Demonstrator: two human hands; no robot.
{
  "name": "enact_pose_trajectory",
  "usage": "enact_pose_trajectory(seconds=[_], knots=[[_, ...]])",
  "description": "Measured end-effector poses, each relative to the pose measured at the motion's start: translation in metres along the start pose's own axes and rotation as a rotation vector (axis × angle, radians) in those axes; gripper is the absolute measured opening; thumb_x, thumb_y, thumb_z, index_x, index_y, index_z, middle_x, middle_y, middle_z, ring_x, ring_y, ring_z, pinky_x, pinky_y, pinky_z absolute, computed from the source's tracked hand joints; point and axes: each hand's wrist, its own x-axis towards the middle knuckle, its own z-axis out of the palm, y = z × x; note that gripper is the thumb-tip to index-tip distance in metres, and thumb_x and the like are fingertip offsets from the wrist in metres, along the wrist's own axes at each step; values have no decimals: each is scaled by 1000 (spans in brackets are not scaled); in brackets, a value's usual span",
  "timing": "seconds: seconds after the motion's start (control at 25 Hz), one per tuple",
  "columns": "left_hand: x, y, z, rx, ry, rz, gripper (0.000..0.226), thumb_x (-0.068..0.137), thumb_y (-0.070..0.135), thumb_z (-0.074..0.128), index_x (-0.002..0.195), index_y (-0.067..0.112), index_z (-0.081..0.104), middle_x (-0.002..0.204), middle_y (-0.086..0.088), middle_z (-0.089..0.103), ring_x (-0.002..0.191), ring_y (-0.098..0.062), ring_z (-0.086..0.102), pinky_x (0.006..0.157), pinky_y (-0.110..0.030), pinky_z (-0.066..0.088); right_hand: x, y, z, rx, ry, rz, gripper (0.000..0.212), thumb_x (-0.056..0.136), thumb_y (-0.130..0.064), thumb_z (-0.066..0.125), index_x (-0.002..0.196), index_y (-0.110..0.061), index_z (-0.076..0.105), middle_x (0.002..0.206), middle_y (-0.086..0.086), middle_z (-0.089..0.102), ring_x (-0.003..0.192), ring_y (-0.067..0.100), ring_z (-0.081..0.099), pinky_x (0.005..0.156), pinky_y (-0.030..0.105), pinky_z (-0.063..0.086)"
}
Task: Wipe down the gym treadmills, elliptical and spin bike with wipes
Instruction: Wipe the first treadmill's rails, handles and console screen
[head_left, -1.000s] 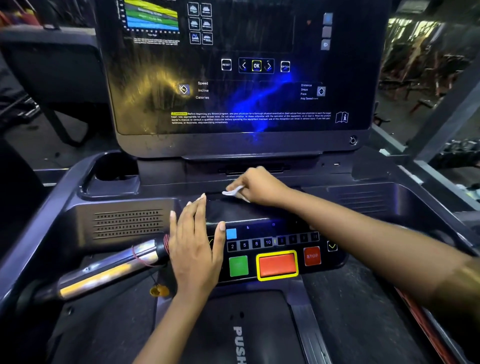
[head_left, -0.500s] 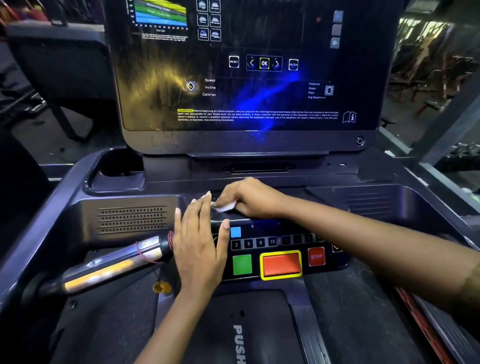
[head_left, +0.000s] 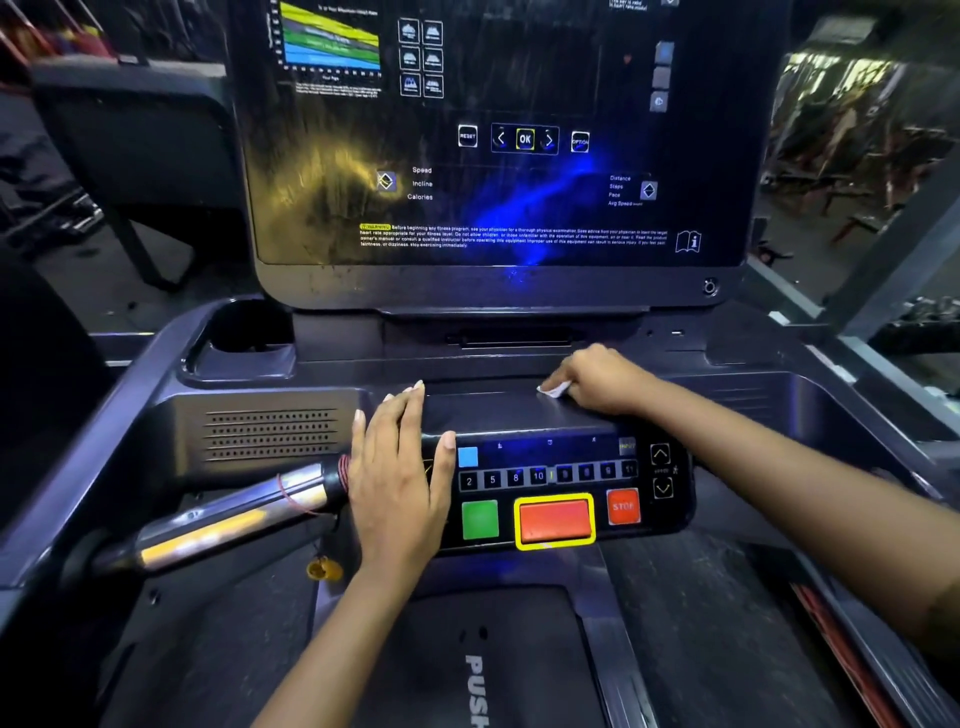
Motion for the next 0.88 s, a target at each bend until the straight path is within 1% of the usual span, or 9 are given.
enact_pose_trajectory(seconds=[0.12,0.24,0.32,0.4,0.48,0.6,0.64,0.76,0.88], knots=[[1,0,1,0,-6,-6,63,101,49,17,138,8,46,130,-9,54,124,-21,47,118,-36,14,-12,-19,4,88,46,-73,49,84,3,42,115,-24,67,121,-2,64,116,20,55,90,24,39],[0,0,1,2,0,-6,63,100,49,18,138,8,47,130,-9,54,124,-21,47,118,-35,14,-45,-41,-5,236,60,-240,51,81,8,43,111,-24,69,115,-5,67,109,12,59,93,24,44],[0,-1,2,-4,5,-4,61,100,48,20,137,8,48,129,-9,55,122,-22,49,118,-36,15,-60,-46,-14,305,58,-357,49,79,12,46,109,-19,70,112,-5,68,105,5,60,91,14,43],[1,-1,3,-7,12,-5,60,100,46,22,136,8,49,129,-9,56,121,-24,50,117,-36,15,-49,-40,-19,338,130,-371,42,80,10,50,107,-13,71,109,-3,69,104,2,60,89,8,41],[1,-2,3,-10,9,-8,61,100,48,19,136,8,49,129,-9,55,121,-24,50,118,-37,15,-18,-38,-14,296,163,-292,38,82,7,51,107,-12,71,109,2,69,108,8,60,89,9,40],[0,-2,3,3,3,-4,65,100,50,16,137,8,48,129,-10,55,121,-25,50,117,-36,15,24,-69,10,209,-9,-309,45,82,8,46,116,-13,67,119,5,64,118,15,56,92,13,36],[0,-3,3,9,1,0,65,100,50,15,137,7,48,128,-11,55,121,-26,50,117,-36,16,29,-80,18,183,-25,-340,48,81,9,44,118,-12,65,121,5,63,119,17,54,96,17,36],[1,-4,3,12,-1,11,66,100,51,15,137,7,49,128,-11,56,120,-26,51,117,-37,16,13,-83,17,221,48,-461,51,77,12,43,117,-9,65,118,6,65,115,17,58,99,24,41],[1,-3,2,-4,-7,12,67,100,52,15,136,7,49,128,-11,56,120,-26,51,117,-35,14,-32,-59,11,292,163,-566,51,75,1,38,116,-11,66,119,3,65,113,9,57,99,19,42]])
